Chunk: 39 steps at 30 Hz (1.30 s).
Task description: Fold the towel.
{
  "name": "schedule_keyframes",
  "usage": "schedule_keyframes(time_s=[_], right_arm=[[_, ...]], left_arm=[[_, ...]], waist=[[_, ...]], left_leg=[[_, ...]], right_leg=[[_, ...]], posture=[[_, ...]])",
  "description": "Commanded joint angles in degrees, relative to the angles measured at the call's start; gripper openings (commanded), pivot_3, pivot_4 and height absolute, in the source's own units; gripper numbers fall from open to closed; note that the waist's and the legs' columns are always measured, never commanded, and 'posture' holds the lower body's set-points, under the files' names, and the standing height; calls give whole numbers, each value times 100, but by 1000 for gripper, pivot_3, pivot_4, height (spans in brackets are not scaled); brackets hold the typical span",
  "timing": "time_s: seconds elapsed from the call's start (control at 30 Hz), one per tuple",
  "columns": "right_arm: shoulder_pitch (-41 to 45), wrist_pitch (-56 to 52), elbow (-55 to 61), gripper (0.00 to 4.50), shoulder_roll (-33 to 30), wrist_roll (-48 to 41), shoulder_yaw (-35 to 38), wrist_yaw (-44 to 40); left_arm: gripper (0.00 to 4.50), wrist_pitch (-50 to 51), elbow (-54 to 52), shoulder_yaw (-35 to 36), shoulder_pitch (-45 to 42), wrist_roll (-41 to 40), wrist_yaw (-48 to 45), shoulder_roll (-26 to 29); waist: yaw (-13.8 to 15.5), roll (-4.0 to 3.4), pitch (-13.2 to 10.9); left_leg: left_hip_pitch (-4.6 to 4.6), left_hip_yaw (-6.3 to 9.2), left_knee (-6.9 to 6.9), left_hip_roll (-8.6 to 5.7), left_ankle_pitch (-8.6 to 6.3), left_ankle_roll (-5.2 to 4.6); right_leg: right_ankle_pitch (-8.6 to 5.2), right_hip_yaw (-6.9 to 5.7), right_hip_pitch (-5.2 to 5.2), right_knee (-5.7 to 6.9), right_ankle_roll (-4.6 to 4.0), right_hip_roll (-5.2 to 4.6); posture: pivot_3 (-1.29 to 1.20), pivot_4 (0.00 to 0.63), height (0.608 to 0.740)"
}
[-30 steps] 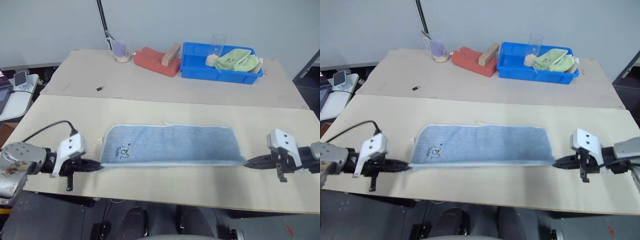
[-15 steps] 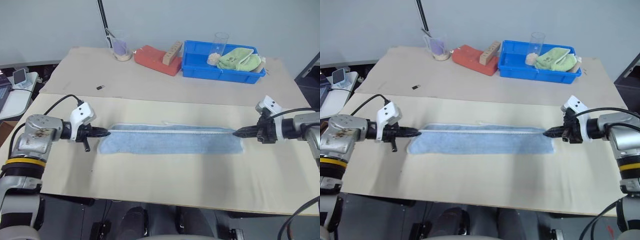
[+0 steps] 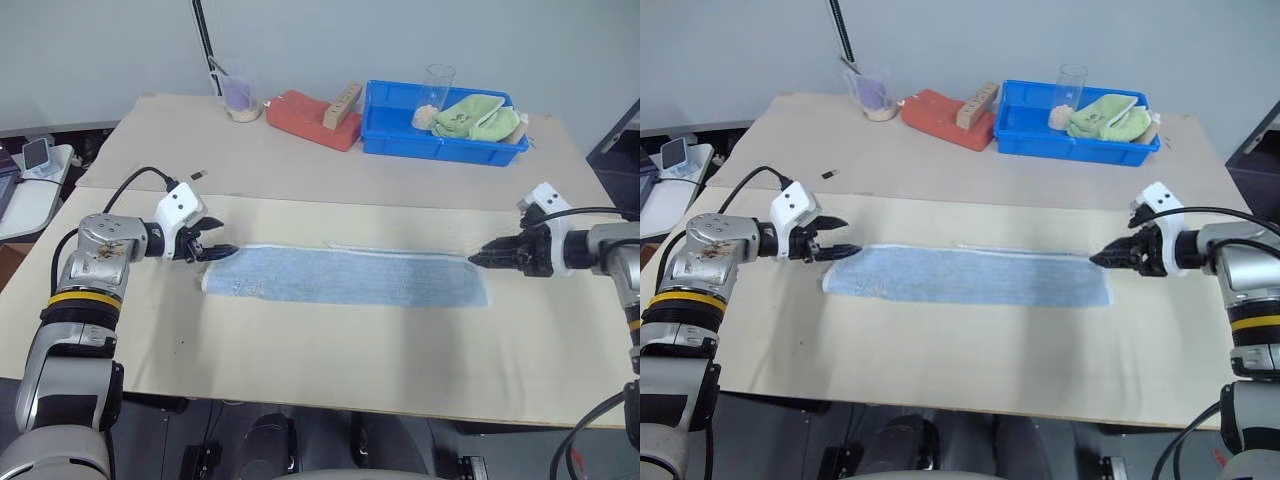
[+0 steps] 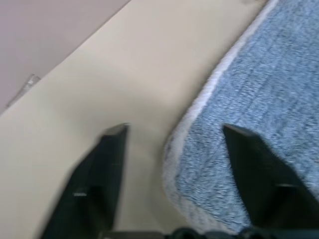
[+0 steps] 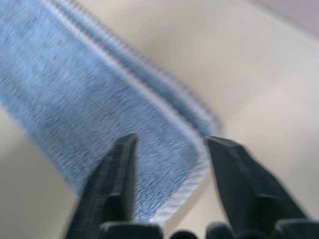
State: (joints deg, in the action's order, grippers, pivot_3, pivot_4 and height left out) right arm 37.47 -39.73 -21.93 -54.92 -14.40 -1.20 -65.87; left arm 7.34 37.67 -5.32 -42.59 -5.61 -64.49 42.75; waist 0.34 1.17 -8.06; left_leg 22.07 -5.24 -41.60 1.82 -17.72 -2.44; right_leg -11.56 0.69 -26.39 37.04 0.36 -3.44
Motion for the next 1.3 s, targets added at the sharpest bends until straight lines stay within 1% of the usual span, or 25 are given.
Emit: schedule_keyframes(time_s=[0.03,0.07,0.2,0.27,0.33,0.43,0.53,0.63,0.7,0.83,0.93,1.13,1.27,1.3], right_arm=[[-130,-135,445,4102,-146,-248,574,185],[-259,-170,631,4463,-154,-311,727,247],[-1223,38,1652,4463,0,-402,1441,792],[-1759,-17,2214,4463,253,-511,1760,1109],[-2198,-22,2636,4463,537,-499,1936,1475],[-2632,139,2912,4463,897,-386,1950,1935],[-2766,191,2898,4463,1181,-308,1868,2315],[-2697,163,2540,4463,1437,-229,1727,2633],[-2584,98,2280,4463,1548,-256,1647,2668],[-2334,-136,1928,4463,1692,-415,1599,2703],[-2286,-174,1734,3701,1742,-360,1499,2733],[-2397,-45,1916,1580,1707,-293,1306,2630],[-2403,-69,1943,220,1656,-366,1526,2742],[-2407,-63,1901,14,1584,-371,1610,2740]], left_arm=[[4500,-171,-310,309,-28,-120,-72,219],[4500,-102,-562,401,49,-277,-171,231],[4500,556,-2537,689,769,-1241,-612,152],[4500,937,-3601,681,1203,-1653,-651,93],[4500,1220,-4434,632,1528,-1994,-622,12],[4500,1582,-5224,577,1803,-2437,-589,-118],[4500,1680,-5637,465,1936,-2634,-686,-130],[4500,1655,-5815,372,1893,-2803,-821,-194],[4500,1587,-5882,357,1816,-2935,-839,-333],[4500,1500,-5960,242,1785,-2979,-1075,-350],[4500,1491,-5984,159,1774,-2981,-1159,-377],[4500,1424,-5917,137,1779,-2902,-1140,-398],[4500,1356,-5857,130,1787,-2854,-1117,-408],[4500,1349,-5849,127,1780,-2853,-1107,-417]], waist=[[0,0,0],[0,0,0],[28,-1,1],[36,-2,1],[32,0,3],[25,1,2],[5,0,2],[-14,0,2],[-23,0,2],[-36,0,2],[-48,0,2],[-65,0,2],[-82,0,2],[-88,0,2]], left_leg=[[0,0,0,1,0,0],[2,3,0,1,0,0],[5,24,0,7,0,0],[5,33,-4,6,-1,-1],[4,35,-6,6,-1,-1],[-3,36,-11,4,-2,-2],[-11,35,-10,3,-1,-2],[-14,34,-10,-1,-1,-2],[-14,34,-10,-2,-1,-2],[-10,35,-10,-8,-2,-2],[-12,36,-10,-9,-2,-3],[-12,38,-10,-7,-2,-3],[-12,39,-9,-6,-2,-4],[-12,39,-9,-5,-2,-4]], right_leg=[[0,-1,0,0,0,0],[0,-2,0,0,0,0],[1,-2,-1,3,2,-5],[4,0,3,3,10,-9],[8,4,8,0,16,-9],[7,11,14,1,19,-6],[6,14,18,2,20,0],[6,17,18,1,20,5],[6,15,20,-2,19,8],[7,18,18,-4,19,7],[6,18,22,-6,19,7],[6,17,22,-7,19,8],[6,17,22,-6,20,9],[6,17,22,-7,19,9]], posture=[[0,150,689],[0,150,689],[0,150,689],[0,150,689],[0,150,689],[0,150,689],[0,150,689],[0,150,689],[0,150,689],[0,150,689],[0,150,689],[0,150,689],[0,150,689],[0,150,689]])
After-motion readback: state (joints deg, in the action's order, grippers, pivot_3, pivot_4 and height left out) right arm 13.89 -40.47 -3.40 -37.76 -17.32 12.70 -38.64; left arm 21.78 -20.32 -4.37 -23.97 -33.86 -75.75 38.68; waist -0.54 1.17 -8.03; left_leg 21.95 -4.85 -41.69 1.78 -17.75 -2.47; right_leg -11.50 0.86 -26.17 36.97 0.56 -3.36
